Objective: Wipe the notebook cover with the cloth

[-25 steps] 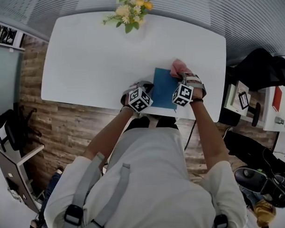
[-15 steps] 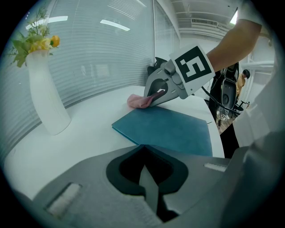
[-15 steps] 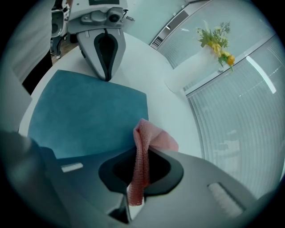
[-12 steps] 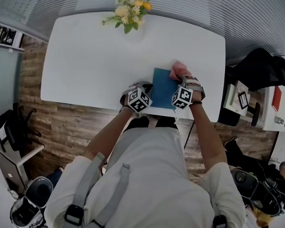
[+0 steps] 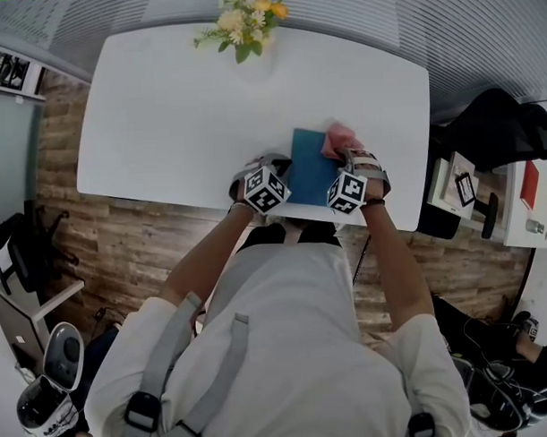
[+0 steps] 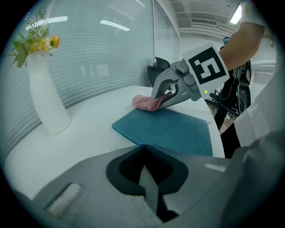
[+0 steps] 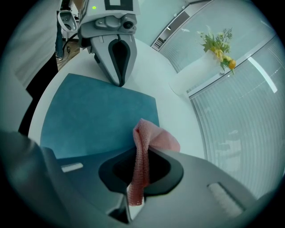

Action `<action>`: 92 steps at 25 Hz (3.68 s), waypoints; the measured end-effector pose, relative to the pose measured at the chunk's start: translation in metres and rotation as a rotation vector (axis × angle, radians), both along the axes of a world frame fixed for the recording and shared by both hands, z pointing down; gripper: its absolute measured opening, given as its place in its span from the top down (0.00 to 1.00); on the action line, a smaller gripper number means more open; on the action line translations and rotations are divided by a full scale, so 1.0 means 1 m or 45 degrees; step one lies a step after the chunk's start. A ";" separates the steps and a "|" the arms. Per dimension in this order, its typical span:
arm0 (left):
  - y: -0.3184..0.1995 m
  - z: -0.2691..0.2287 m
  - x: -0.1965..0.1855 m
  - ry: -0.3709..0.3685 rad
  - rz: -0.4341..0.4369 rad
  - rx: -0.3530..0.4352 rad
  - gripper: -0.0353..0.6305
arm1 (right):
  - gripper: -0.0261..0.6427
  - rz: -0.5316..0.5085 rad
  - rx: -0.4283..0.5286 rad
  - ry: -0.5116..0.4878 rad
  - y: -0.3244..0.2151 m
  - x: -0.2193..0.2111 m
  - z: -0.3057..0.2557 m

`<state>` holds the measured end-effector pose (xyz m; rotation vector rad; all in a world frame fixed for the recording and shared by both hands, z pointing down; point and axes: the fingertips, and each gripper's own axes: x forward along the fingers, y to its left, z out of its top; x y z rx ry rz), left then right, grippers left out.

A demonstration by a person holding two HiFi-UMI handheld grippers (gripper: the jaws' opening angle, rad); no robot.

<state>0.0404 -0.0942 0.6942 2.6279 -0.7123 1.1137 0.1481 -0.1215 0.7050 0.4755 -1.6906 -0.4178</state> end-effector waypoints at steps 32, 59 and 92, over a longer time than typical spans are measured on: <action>-0.002 0.001 0.002 -0.003 0.001 0.003 0.95 | 0.92 0.015 -0.060 -0.033 0.061 -0.006 0.000; 0.000 0.001 0.001 -0.003 0.000 -0.002 0.95 | 0.92 0.123 -0.187 -0.166 0.127 -0.010 -0.005; -0.013 -0.185 -0.013 0.591 -0.316 0.181 0.94 | 0.92 0.626 0.041 -1.150 0.058 -0.002 -0.230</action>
